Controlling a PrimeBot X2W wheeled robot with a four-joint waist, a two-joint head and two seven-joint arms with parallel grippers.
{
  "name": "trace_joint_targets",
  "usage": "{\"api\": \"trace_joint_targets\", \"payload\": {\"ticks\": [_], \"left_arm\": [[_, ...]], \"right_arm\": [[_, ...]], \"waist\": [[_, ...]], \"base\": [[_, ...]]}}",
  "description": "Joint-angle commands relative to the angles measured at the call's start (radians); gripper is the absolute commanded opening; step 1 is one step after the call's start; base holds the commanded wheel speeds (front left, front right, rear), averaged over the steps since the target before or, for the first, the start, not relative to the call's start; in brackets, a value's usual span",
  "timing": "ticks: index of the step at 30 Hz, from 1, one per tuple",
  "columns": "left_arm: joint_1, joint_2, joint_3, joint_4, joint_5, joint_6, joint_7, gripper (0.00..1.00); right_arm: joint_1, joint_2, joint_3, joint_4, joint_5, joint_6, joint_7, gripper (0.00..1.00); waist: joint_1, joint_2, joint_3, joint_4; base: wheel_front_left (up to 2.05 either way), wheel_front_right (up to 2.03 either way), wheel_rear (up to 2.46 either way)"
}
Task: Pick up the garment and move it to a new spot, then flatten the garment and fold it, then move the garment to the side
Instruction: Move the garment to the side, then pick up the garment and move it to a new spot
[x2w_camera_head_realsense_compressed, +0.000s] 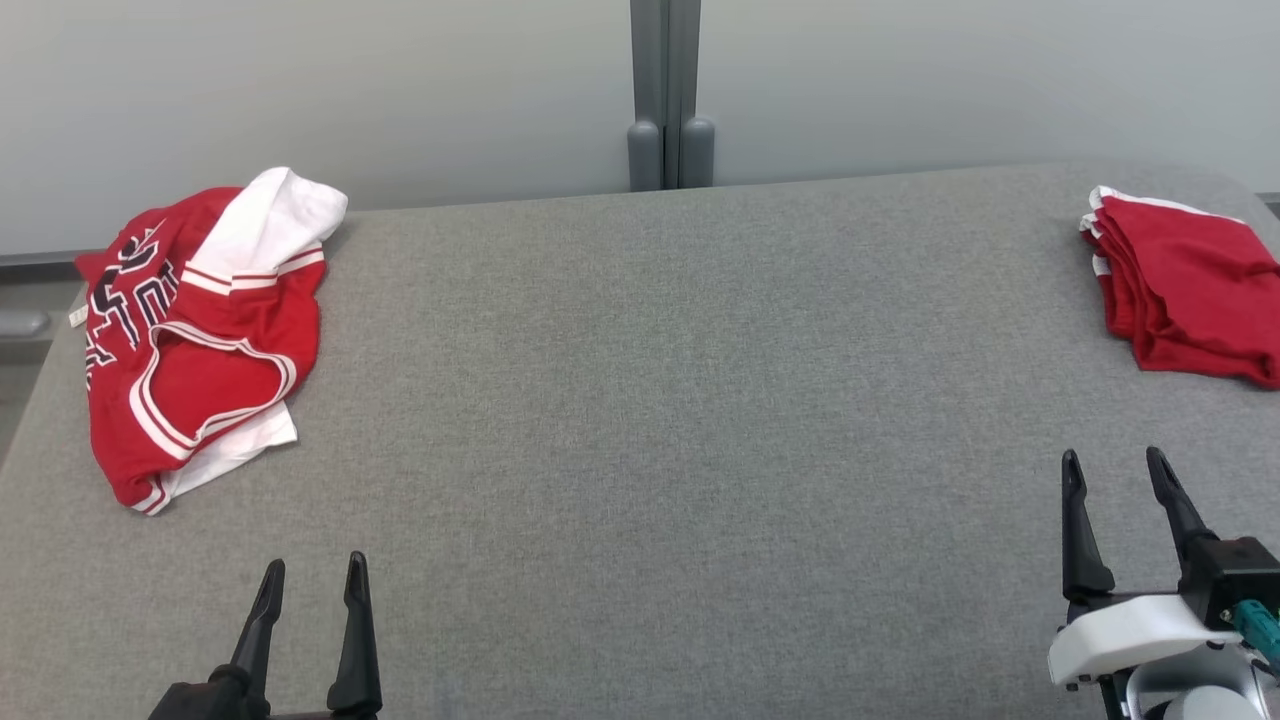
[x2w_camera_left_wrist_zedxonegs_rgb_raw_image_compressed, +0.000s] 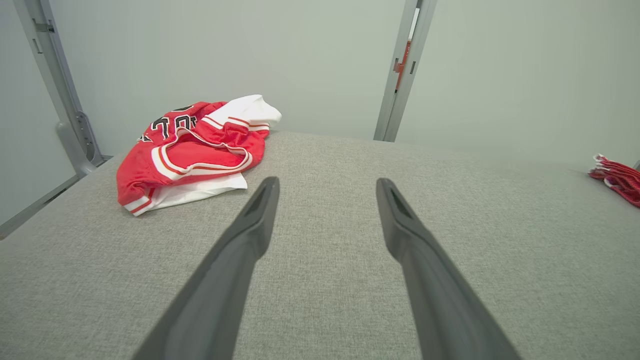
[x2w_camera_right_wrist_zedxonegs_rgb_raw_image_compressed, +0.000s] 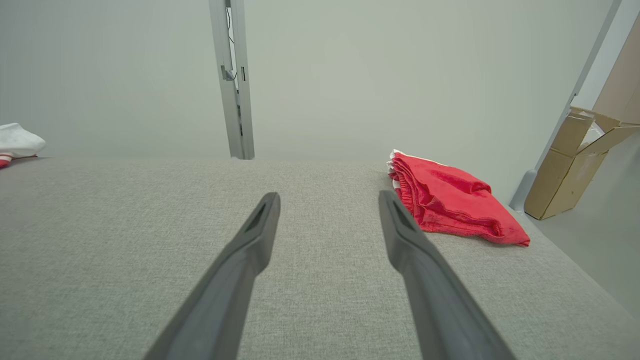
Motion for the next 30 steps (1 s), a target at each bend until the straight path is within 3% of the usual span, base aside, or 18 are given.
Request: {"api": "trace_joint_targets", "payload": {"ticks": [1, 13, 18, 22, 30], "left_arm": [[0.011, 0.0, 0.002, 0.005, -0.004, 0.006, 0.0, 1.0], [0.012, 0.0, -0.005, 0.028, -0.007, 0.009, 0.0, 1.0], [-0.001, 0.0, -0.012, 0.028, -0.004, 0.005, 0.0, 1.0], [-0.009, 0.001, -0.018, 0.033, 0.003, 0.003, 0.0, 1.0], [0.037, 0.001, -0.002, 0.035, 0.023, 0.007, 0.0, 1.0]], "right_arm": [[0.023, -0.001, 0.004, -0.007, 0.008, -0.002, -0.002, 1.0], [0.081, 0.0, 0.041, 0.017, 0.053, -0.002, -0.003, 1.0], [0.09, 0.0, 0.053, 0.02, 0.057, -0.002, -0.003, 1.0], [0.097, 0.001, 0.065, 0.021, 0.07, -0.002, -0.003, 1.0], [0.08, 0.001, 0.157, 0.037, 0.121, -0.002, -0.003, 1.0]], "waist": [[0.0001, 0.0, -0.042, -0.011], [0.0001, 0.0, -0.057, -0.004], [0.0001, 0.0, -0.054, 0.033], [0.0001, 0.0, -0.057, 0.107], [0.0001, 0.0, -0.071, 0.321]], "base": [[0.0, 0.0, 0.0], [0.0, 0.0, 0.0], [0.0, 0.0, 0.0], [0.0, 0.0, 0.0], [0.0, 0.0, 0.0]]}}
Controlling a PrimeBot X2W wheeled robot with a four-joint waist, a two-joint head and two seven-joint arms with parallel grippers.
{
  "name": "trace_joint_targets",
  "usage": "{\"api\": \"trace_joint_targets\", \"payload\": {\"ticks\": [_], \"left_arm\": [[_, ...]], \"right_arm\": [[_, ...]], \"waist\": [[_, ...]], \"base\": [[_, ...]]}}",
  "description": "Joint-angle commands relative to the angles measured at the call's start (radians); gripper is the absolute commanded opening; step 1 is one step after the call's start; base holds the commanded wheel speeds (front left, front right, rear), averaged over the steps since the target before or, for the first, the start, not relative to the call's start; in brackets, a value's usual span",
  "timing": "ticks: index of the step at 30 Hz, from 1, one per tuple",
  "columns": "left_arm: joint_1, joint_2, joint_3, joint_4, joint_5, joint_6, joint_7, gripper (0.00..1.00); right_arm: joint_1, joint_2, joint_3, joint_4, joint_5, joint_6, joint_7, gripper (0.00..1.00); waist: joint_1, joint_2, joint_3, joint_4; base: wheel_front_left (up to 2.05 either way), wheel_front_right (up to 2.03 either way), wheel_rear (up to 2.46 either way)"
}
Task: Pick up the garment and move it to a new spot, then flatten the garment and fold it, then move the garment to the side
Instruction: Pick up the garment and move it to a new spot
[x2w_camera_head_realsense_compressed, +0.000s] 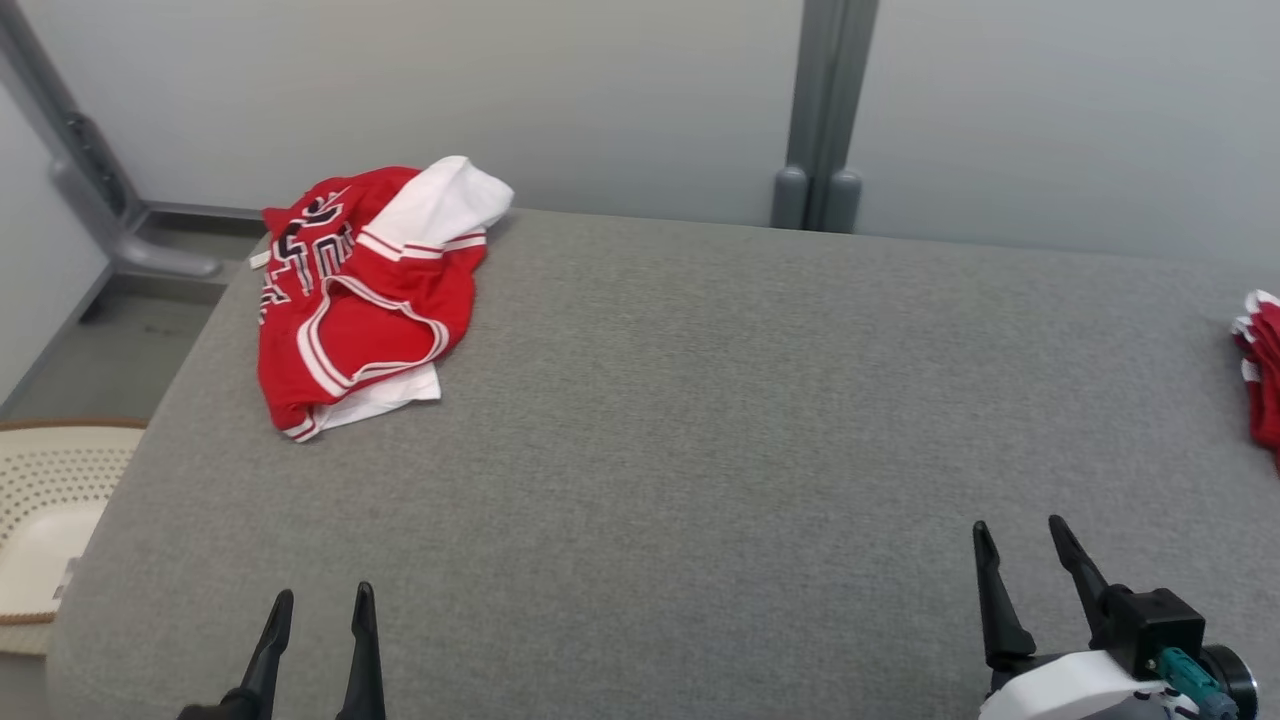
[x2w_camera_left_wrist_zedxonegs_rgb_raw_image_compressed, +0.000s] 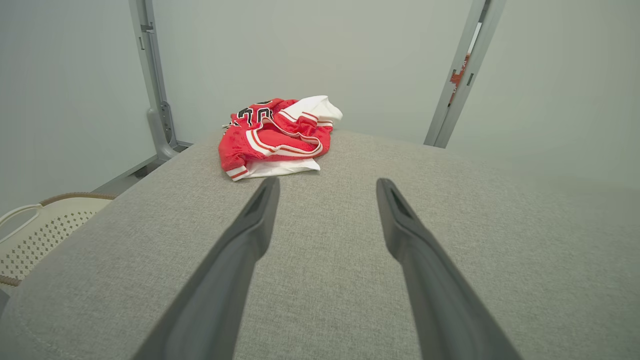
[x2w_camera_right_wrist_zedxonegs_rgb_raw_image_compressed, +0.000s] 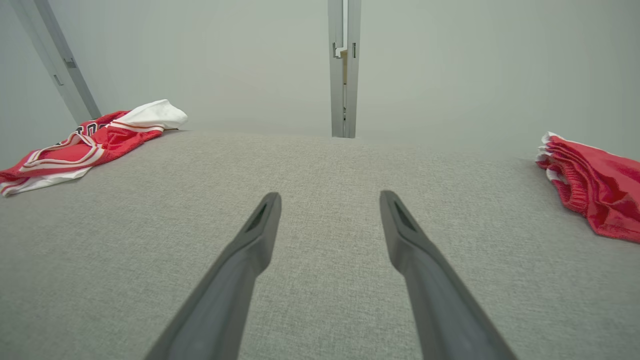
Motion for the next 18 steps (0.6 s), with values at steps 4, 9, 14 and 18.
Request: {"api": "trace_joint_targets", "payload": {"ticks": [4, 9, 14, 18], "left_arm": [[0.046, 0.002, 0.028, -0.004, 0.011, 0.004, 0.0, 1.0], [0.063, 0.002, 0.045, -0.014, -0.002, 0.002, 0.0, 1.0], [-0.024, 0.001, 0.019, -0.008, -0.001, -0.006, 0.0, 1.0], [-0.176, 0.01, -0.017, 0.043, -0.019, -0.012, 0.0, 1.0]], "right_arm": [[-0.029, -0.001, 0.071, 0.015, 0.022, -0.002, -0.003, 1.0], [-0.046, -0.002, 0.102, 0.024, 0.027, -0.002, -0.003, 1.0], [-0.084, -0.003, 0.11, 0.009, -0.005, -0.002, -0.003, 1.0], [-0.152, -0.003, 0.101, -0.008, -0.058, -0.002, -0.003, 1.0]], "waist": [[0.0001, 0.0, -0.011, 0.195], [0.0001, 0.0, 0.004, 0.216], [0.0001, 0.0, 0.085, 0.171], [0.0001, 0.0, 0.216, 0.115]], "base": [[0.0, 0.0, 0.0], [0.0, 0.0, 0.0], [0.0, 0.0, 0.0], [0.0, 0.0, 0.0]]}}
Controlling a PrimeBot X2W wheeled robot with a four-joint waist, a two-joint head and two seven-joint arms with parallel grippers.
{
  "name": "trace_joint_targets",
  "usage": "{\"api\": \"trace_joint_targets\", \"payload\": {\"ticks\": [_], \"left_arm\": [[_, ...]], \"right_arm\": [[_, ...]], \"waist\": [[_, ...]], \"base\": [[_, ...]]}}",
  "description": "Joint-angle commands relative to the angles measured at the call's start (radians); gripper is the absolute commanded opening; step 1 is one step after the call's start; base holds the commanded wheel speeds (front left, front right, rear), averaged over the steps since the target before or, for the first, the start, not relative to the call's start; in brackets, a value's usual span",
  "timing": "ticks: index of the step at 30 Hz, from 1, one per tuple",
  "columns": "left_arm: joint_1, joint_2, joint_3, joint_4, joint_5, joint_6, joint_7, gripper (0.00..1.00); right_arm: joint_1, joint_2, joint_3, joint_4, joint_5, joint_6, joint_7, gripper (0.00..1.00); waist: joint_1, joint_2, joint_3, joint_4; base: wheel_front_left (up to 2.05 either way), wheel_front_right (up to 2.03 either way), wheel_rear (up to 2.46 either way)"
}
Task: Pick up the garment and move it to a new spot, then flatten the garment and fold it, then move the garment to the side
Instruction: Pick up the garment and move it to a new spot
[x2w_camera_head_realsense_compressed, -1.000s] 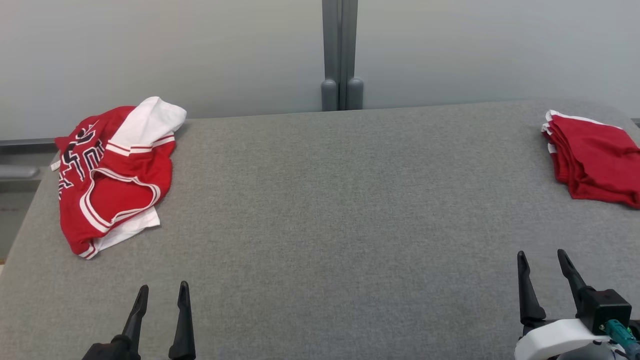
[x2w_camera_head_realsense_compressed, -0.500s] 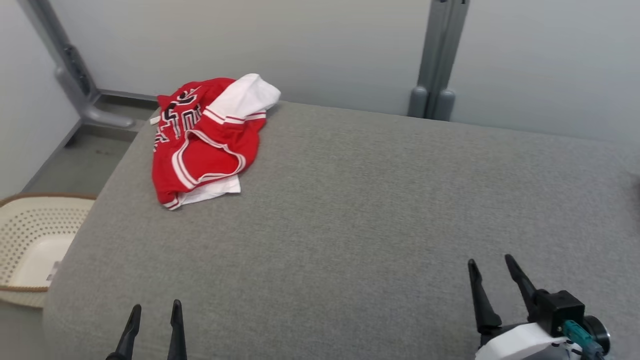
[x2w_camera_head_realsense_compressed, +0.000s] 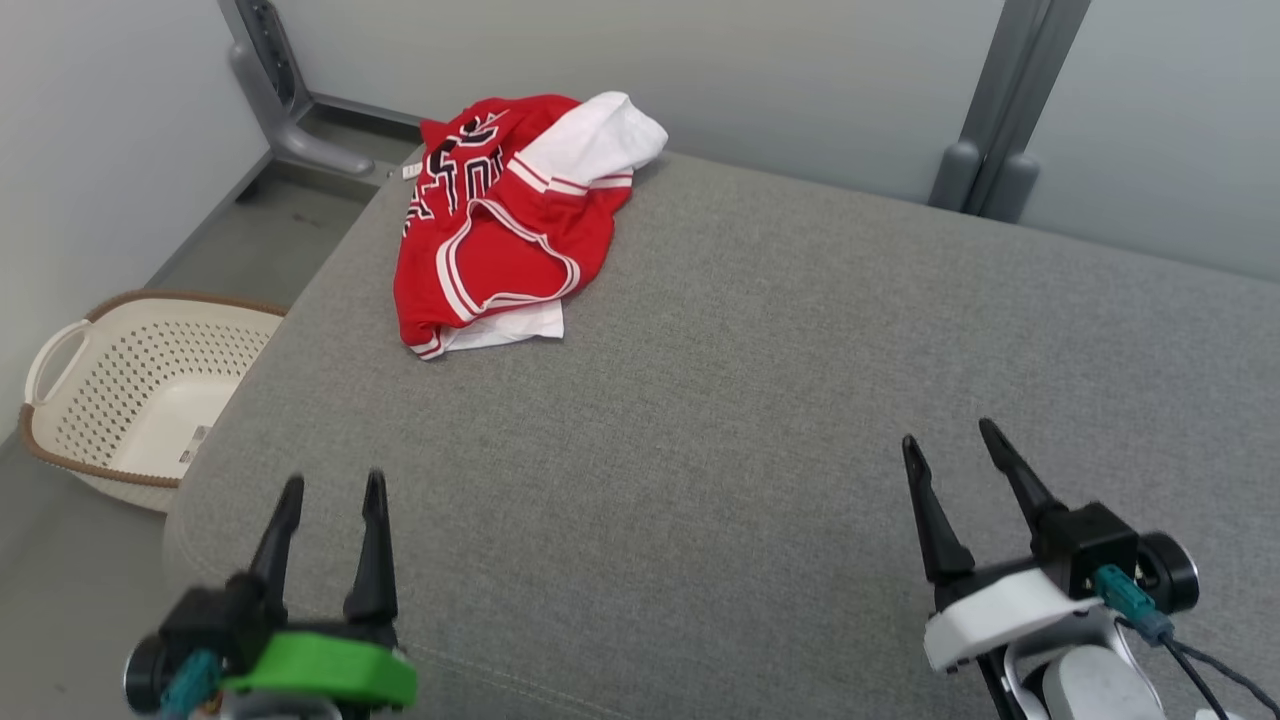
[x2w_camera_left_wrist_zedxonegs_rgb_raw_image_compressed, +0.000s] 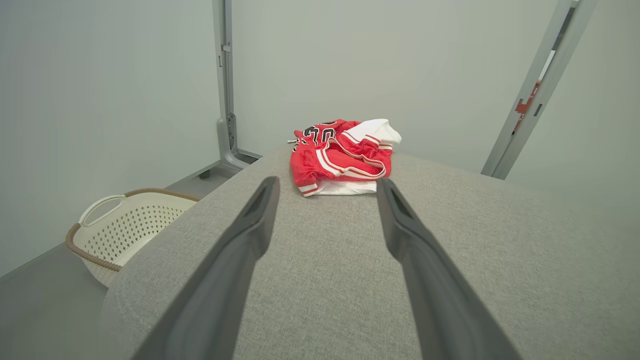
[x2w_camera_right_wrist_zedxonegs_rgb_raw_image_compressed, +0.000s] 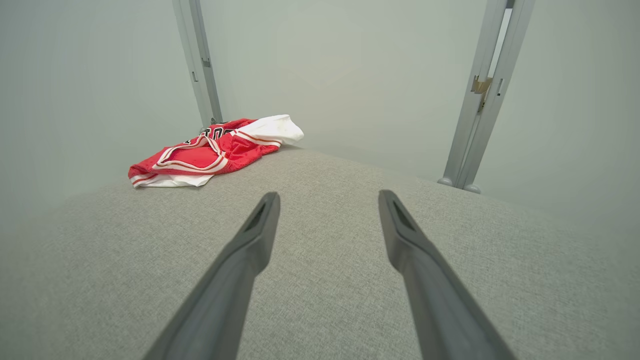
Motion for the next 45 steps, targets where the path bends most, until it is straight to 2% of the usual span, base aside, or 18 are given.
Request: {"api": "trace_joint_targets", "payload": {"ticks": [1, 8, 13, 16, 20, 25, 28, 29, 30, 33, 37, 45], "left_arm": [[-0.083, 0.017, -0.019, 0.02, -0.02, -0.003, 0.0, 1.0], [-0.472, 0.171, -0.212, 0.201, -0.173, -0.002, 0.0, 1.0], [-0.658, 0.27, -0.331, 0.349, -0.291, -0.002, 0.0, 1.0], [-0.745, 0.327, -0.392, 0.46, -0.344, -0.002, 0.0, 1.0], [-0.818, 0.366, -0.418, 0.579, -0.397, -0.002, 0.0, 1.0], [-0.882, 0.389, -0.45, 0.736, -0.44, -0.002, 0.011, 1.0], [-0.918, 0.386, -0.464, 0.834, -0.468, -0.002, 0.051, 1.0], [-0.922, 0.382, -0.472, 0.856, -0.474, -0.002, 0.069, 0.78], [-0.927, 0.377, -0.478, 0.877, -0.485, -0.002, 0.084, 0.0], [-0.933, 0.376, -0.509, 0.888, -0.496, -0.002, 0.1, 0.0], [-0.956, 0.403, -0.523, 0.883, -0.505, -0.002, 0.059, 0.0], [-1.002, 0.47, -0.577, 0.74, -0.498, -0.002, 0.052, 0.0]], "right_arm": [[-0.041, -0.005, -0.004, -0.011, -0.027, -0.002, -0.002, 1.0], [-0.199, -0.005, -0.025, -0.068, -0.125, -0.002, -0.002, 1.0], [-0.253, -0.005, -0.033, -0.105, -0.157, -0.002, -0.002, 1.0], [-0.262, -0.005, -0.033, -0.121, -0.17, -0.002, -0.002, 1.0], [-0.261, -0.004, -0.04, -0.14, -0.173, -0.002, -0.003, 1.0], [-0.246, -0.004, -0.042, -0.148, -0.164, -0.002, -0.002, 1.0], [-0.234, -0.004, -0.034, -0.143, -0.157, -0.002, -0.002, 1.0], [-0.231, -0.004, -0.031, -0.139, -0.154, -0.002, -0.002, 1.0], [-0.227, -0.004, -0.029, -0.134, -0.151, -0.002, -0.002, 1.0], [-0.214, -0.004, -0.027, -0.126, -0.14, -0.002, -0.002, 1.0], [-0.198, -0.004, -0.027, -0.115, -0.124, -0.002, -0.002, 1.0], [-0.151, -0.004, -0.008, -0.093, -0.057, -0.002, -0.002, 1.0]], "waist": [[0.0001, 0.0, 0.196, -0.107], [0.0001, 0.0, 0.48, -0.205], [0.0001, 0.0, 0.589, -0.251], [0.0001, 0.0, 0.614, -0.271], [0.0001, 0.0, 0.616, -0.287], [0.0001, 0.0, 0.598, -0.293], [0.0001, 0.0, 0.582, -0.291], [0.0001, 0.0, 0.575, -0.29], [0.0001, 0.0, 0.567, -0.289], [0.0001, 0.0, 0.54, -0.285], [0.0001, 0.0, 0.493, -0.28], [0.0001, 0.0, 0.358, -0.294]], "base": [[0.0, 0.0, 0.0], [0.0, 0.0, 0.0], [0.0, 0.0, 0.0], [0.0, 0.0, 0.0], [0.0, 0.0, 0.0], [0.0, 0.0, 0.0], [0.0, 0.0, 0.0], [0.0, 0.0, 0.0], [0.0, 0.0, 0.0], [0.0, 0.0, 0.0], [0.0, 0.0, 0.0], [0.0, 0.0, 0.0]]}}
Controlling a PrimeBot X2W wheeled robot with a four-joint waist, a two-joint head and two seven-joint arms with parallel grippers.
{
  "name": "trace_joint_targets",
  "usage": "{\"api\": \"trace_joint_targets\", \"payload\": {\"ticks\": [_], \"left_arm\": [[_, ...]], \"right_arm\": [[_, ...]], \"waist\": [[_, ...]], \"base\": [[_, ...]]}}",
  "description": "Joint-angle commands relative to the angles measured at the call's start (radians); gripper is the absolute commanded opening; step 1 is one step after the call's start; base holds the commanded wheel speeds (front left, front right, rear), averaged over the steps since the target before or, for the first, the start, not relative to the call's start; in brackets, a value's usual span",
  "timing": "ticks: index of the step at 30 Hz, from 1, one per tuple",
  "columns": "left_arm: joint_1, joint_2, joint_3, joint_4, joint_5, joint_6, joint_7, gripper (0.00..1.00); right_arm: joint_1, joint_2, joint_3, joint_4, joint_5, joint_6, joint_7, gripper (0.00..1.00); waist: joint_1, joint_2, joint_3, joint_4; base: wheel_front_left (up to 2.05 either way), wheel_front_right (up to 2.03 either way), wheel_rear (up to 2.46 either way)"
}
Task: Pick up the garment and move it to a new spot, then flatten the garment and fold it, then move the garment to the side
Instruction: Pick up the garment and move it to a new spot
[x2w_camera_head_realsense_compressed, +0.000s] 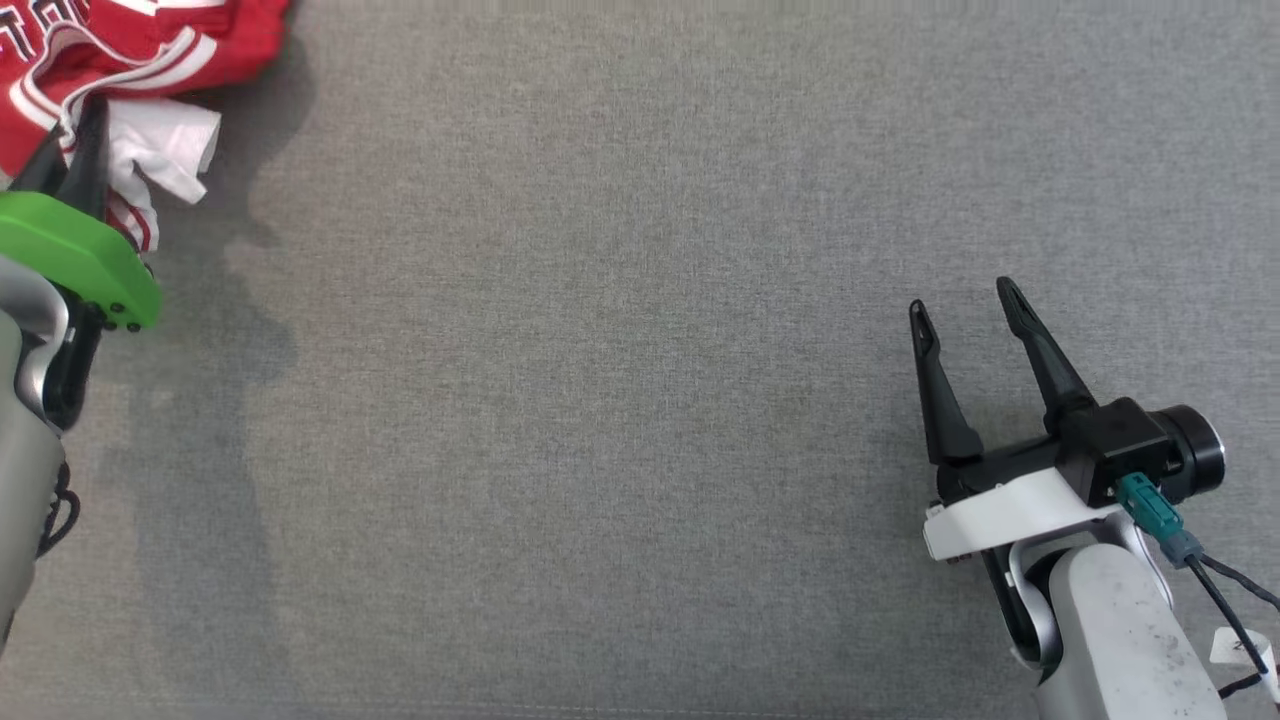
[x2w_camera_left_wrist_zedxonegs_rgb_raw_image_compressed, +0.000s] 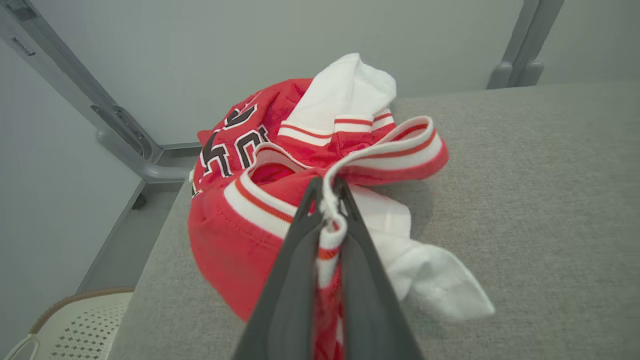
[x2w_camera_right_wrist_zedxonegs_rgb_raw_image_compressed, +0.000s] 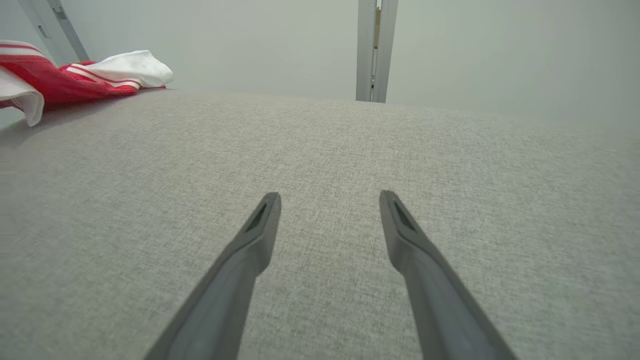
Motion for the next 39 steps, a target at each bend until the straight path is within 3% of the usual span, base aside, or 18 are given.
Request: {"api": "trace_joint_targets", "payload": {"ticks": [1, 9, 14, 19, 23, 28, 33, 39], "left_arm": [[-0.018, 0.023, -0.009, -0.042, -0.003, 0.002, 0.013, 0.0], [-0.047, 0.151, -0.036, -0.395, -0.01, 0.012, 0.169, 0.0], [-0.038, 0.229, -0.022, -0.691, -0.056, 0.057, 0.328, 0.0], [-0.025, 0.268, -0.019, -0.955, -0.131, 0.093, 0.48, 0.0], [-0.046, 0.254, -0.033, -1.112, -0.179, 0.113, 0.564, 0.0], [-0.094, 0.193, -0.06, -1.231, -0.21, 0.129, 0.625, 0.0], [-0.161, 0.111, -0.095, -1.253, -0.192, 0.123, 0.639, 0.0], [-0.187, 0.018, -0.127, -1.183, -0.157, 0.141, 0.603, 0.0]], "right_arm": [[0.021, -0.003, 0.003, 0.005, 0.016, -0.002, -0.002, 1.0], [0.074, -0.002, 0.003, 0.016, 0.098, -0.002, -0.002, 1.0], [0.1, -0.002, 0.011, 0.017, 0.133, -0.002, -0.002, 1.0], [0.103, -0.003, 0.009, 0.012, 0.157, -0.002, -0.002, 1.0], [0.095, -0.002, 0.018, 0.011, 0.173, -0.002, -0.002, 1.0], [0.083, -0.002, 0.021, 0.008, 0.195, -0.002, -0.002, 1.0], [0.081, -0.002, 0.017, 0.005, 0.212, -0.002, -0.002, 1.0], [0.076, -0.002, 0.014, -0.001, 0.234, -0.002, -0.002, 1.0]], "waist": [[-0.0001, 0.0, -0.089, -0.011], [-0.0001, 0.0, -0.212, -0.063], [-0.0001, 0.0, -0.256, -0.106], [-0.0001, 0.0, -0.265, -0.149], [-0.0001, 0.0, -0.263, -0.194], [-0.0001, 0.0, -0.253, -0.264], [-0.0001, 0.0, -0.239, -0.327], [-0.0001, 0.0, -0.214, -0.384]], "base": [[0.0, 0.0, 0.0], [0.0, 0.0, 0.0], [0.0, 0.0, 0.0], [0.0, 0.0, 0.0], [0.0, 0.0, 0.0], [0.0, 0.0, 0.0], [0.0, 0.0, 0.0], [0.0, 0.0, 0.0]]}}
